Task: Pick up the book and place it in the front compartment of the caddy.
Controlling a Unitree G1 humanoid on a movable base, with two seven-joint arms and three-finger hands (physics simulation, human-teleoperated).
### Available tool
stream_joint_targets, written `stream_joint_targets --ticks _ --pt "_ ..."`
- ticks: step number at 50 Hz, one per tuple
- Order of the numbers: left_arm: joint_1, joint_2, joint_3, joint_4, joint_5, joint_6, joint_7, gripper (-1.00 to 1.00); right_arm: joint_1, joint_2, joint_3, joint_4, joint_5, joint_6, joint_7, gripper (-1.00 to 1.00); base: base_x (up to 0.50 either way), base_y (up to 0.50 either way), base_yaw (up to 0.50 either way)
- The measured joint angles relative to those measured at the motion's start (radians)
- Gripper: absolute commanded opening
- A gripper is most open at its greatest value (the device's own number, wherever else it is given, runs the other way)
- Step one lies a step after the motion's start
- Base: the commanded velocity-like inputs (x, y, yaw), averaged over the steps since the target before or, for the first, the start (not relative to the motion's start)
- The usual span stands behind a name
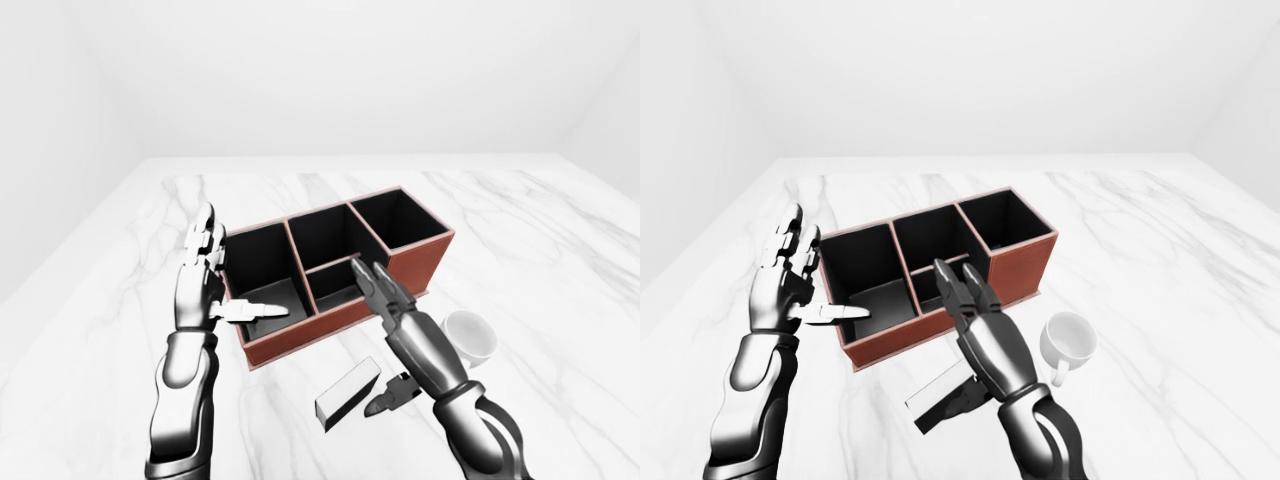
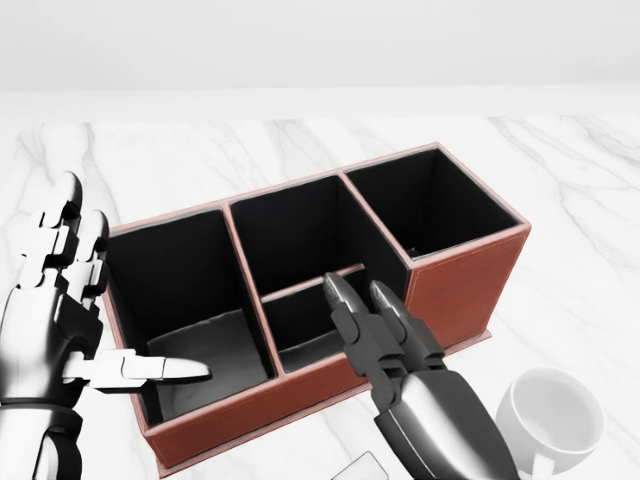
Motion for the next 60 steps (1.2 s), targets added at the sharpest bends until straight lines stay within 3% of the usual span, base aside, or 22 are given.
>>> stream_joint_targets --ticks 25,47,60 --pt "-0.010 0.005 0.008 0.012 -0.004 0.000 0.000 1.00 -0.006 -0.002 0.026 0.018 -0.060 -0.037 -0.002 1.00 0.00 0.00 0.00" --pt "-0.032 0.020 0.029 0.027 -0.014 0.000 -0.006 1.00 -0.004 -0.008 0.048 0.068 -0.146 -0.146 -0.048 1.00 0.00 0.00 0.00" --pt "-0.043 0.028 0.041 0.034 -0.022 0.000 -0.003 1.00 0.010 -0.020 0.074 0.088 -0.187 -0.147 -0.079 1.00 0.00 0.00 0.00"
